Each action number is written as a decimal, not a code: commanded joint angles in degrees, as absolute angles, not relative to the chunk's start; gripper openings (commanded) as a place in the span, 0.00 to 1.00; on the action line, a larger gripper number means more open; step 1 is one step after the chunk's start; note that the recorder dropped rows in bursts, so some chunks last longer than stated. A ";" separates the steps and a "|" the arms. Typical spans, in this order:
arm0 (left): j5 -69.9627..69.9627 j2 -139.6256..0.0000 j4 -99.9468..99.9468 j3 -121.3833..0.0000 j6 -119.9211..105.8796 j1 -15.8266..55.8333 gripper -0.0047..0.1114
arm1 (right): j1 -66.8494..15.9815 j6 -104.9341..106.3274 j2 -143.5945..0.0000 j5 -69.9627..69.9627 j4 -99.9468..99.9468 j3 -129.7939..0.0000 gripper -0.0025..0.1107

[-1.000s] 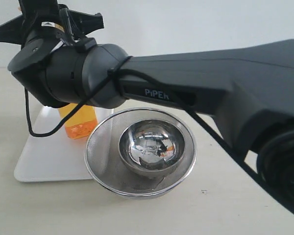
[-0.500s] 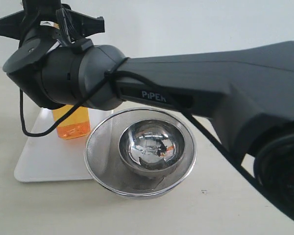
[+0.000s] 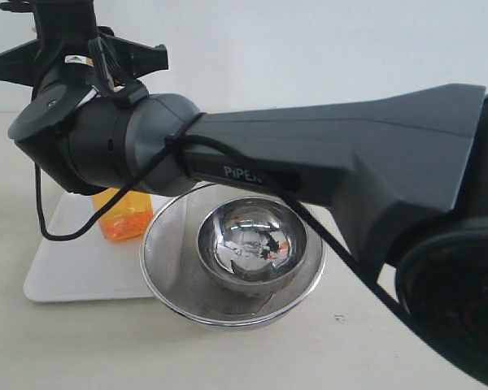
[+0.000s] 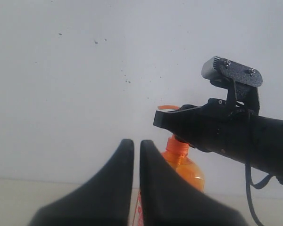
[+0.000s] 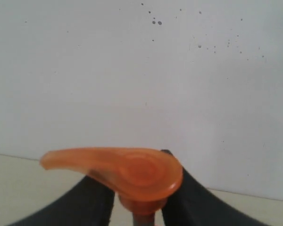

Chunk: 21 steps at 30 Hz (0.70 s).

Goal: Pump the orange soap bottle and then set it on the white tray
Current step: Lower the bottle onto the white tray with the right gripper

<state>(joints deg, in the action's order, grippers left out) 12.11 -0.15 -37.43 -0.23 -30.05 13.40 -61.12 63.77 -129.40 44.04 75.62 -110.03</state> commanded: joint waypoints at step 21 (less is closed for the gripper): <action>11.97 0.00 -37.39 0.00 -29.57 13.28 0.08 | -61.15 69.91 -127.50 40.48 73.41 -111.41 0.71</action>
<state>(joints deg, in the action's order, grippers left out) 12.11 -0.15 -37.43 -0.23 -30.05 13.40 -61.12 68.06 -128.18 40.33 72.89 -111.14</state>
